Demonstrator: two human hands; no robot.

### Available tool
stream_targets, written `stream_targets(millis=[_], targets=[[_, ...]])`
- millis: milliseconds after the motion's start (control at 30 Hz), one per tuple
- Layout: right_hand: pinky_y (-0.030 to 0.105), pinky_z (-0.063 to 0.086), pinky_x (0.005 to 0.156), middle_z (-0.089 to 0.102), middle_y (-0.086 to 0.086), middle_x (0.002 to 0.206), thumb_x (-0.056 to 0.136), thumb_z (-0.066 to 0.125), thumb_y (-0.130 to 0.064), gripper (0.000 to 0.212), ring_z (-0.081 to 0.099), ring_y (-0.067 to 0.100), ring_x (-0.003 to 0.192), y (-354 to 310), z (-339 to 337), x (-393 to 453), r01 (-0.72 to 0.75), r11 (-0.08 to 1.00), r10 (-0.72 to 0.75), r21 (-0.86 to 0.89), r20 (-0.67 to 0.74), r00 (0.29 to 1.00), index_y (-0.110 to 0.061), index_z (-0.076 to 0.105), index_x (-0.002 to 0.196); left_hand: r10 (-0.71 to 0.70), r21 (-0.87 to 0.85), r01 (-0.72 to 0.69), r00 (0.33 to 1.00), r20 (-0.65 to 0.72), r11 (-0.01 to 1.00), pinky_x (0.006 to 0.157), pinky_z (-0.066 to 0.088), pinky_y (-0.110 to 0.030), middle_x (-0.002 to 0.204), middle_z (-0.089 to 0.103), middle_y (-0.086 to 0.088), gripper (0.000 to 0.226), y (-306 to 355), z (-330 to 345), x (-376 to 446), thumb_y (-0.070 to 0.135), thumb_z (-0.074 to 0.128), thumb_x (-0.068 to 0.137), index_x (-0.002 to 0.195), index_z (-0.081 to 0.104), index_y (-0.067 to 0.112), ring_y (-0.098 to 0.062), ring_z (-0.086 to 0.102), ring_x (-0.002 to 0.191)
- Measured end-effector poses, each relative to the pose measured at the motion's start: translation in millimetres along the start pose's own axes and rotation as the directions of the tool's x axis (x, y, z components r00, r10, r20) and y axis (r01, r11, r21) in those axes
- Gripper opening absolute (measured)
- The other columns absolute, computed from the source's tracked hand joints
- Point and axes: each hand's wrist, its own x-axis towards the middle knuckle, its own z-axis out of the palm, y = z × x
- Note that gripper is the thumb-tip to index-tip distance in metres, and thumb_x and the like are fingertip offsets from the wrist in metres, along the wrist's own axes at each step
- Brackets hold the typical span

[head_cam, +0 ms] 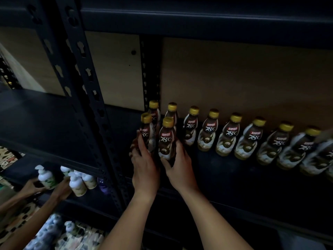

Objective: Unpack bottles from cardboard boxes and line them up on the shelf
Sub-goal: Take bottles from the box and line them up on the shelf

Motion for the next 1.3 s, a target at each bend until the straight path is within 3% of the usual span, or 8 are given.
stream_targets(millis=[400,500,600,767,867,1000,1133,1300], targets=[[0.038,0.041,0.116,0.042,-0.004,0.155,0.083,0.082,-0.019,0.095,0.041,0.009,0.142,1.0,-7.4,-4.5,-0.093,0.993,0.092,0.068,0.019,0.996,-0.033,0.024,0.156,0.0,-0.012,0.0,0.999,-0.034,1.0,0.115,0.032,-0.055,0.16,0.018,-0.028,0.103,-7.6,4.0,-3.7,0.018,0.069,0.094,0.162,-0.007,0.024,-0.043,0.02,0.149],[0.036,0.04,0.117,0.038,-0.005,0.156,0.085,0.081,-0.019,0.094,0.041,0.01,0.141,2.5,-23.0,-19.5,-0.15,0.985,0.146,0.079,0.056,0.988,-0.037,0.023,0.156,0.112,-0.043,-0.119,0.985,-0.133,0.992,0.113,0.034,-0.037,0.156,0.024,-0.023,0.103,-15.6,3.5,-10.9,-0.004,0.068,0.087,0.163,0.003,0.018,-0.038,0.029,0.146],[0.019,0.042,0.105,0.043,-0.012,0.145,0.09,0.077,-0.019,0.08,0.048,-0.001,0.126,2.7,-51.5,-48.5,-0.188,0.975,0.177,0.12,0.095,0.98,-0.039,0.032,0.152,0.223,-0.082,-0.263,0.917,-0.33,0.961,0.111,0.039,-0.043,0.142,0.04,-0.02,0.073,-20.5,7.1,-29.1,-0.006,0.058,0.093,0.157,0.025,0.007,-0.035,0.044,0.132],[0.013,0.045,0.085,0.06,-0.004,0.102,0.093,0.072,-0.009,0.029,0.06,0.005,0.095,32.5,-105.7,-122.2,0.198,0.979,-0.195,0.053,-0.063,0.979,-0.014,0.066,0.12,0.311,0.003,-0.339,0.86,-0.405,0.941,0.091,0.036,-0.043,0.112,0.052,-0.013,0.033,-18.7,48.9,-106.7,0.009,0.059,0.096,0.127,0.046,0.005,-0.032,0.05,0.099],[0.019,0.048,0.085,0.06,0.0,0.102,0.095,0.069,-0.007,0.023,0.06,0.01,0.094,80.8,-123.4,-166.5,0.255,0.966,-0.257,0.032,0.083,0.963,-0.008,0.066,0.118,0.296,0.05,-0.293,0.923,-0.245,0.955,0.087,0.036,-0.046,0.11,0.052,-0.009,0.025,-27.6,89.2,-167.3,0.018,0.058,0.098,0.119,0.05,0.006,-0.031,0.051,0.098],[0.024,0.05,0.088,0.054,-0.008,0.107,0.095,0.067,-0.013,0.031,0.055,0.003,0.098,187.4,-127.0,-228.0,-0.058,0.996,0.076,-0.075,0.266,0.961,-0.017,0.061,0.125,0.19,0.196,-0.219,0.969,0.157,0.956,0.087,0.038,-0.043,0.111,0.055,-0.008,0.029,-64.4,149.1,-251.5,0.019,0.061,0.096,0.123,0.054,0.011,-0.032,0.052,0.102],[0.031,0.048,0.092,0.06,0.002,0.114,0.088,0.069,-0.01,0.04,0.06,0.021,0.108,319.8,-115.0,-301.2,-0.356,0.879,0.46,-0.318,0.367,0.809,-0.018,0.059,0.126,-0.096,0.39,-0.143,0.841,0.533,0.91,0.1,0.033,-0.041,0.124,0.053,-0.009,0.065,-144.2,216.6,-331.5,0.012,0.074,0.079,0.139,0.049,0.016,-0.034,0.047,0.118],[0.032,0.051,0.084,0.067,0.014,0.114,0.085,0.062,-0.021,0.037,0.066,0.033,0.102,488.4,-74.8,-400.1,-0.501,0.713,0.693,-0.491,0.384,0.61,-0.019,0.062,0.122,-0.345,0.523,-0.133,0.611,0.712,0.842,0.108,0.034,-0.046,0.147,0.042,-0.013,0.066,-277.9,308.9,-423.9,0.02,0.065,0.088,0.149,0.04,0.018,-0.036,0.037,0.133]])
